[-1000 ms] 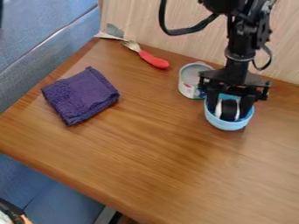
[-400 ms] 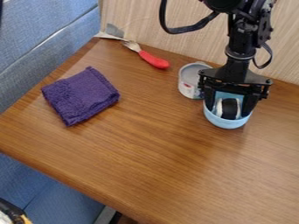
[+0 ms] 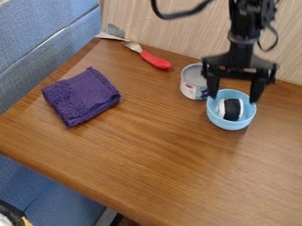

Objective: Moved something in the blue bowl

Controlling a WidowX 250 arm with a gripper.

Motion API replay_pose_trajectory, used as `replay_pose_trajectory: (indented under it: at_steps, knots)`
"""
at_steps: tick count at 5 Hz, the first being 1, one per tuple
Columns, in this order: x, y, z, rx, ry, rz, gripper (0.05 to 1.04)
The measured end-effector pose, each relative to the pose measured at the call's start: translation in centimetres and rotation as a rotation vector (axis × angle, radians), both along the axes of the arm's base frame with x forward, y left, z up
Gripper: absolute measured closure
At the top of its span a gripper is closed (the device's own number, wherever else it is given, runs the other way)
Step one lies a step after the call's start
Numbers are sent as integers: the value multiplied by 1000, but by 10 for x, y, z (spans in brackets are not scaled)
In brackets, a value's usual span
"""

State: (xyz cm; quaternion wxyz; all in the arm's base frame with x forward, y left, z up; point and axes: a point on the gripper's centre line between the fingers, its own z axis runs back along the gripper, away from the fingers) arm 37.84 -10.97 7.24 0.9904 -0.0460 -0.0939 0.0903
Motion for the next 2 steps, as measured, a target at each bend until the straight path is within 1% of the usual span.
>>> replay_pose_trajectory:
  at_steps: [1,2]
  knots:
    - [-4,6,19,-37,-42,7,83]
    - [-4,10,20,-49,-49,-28,83]
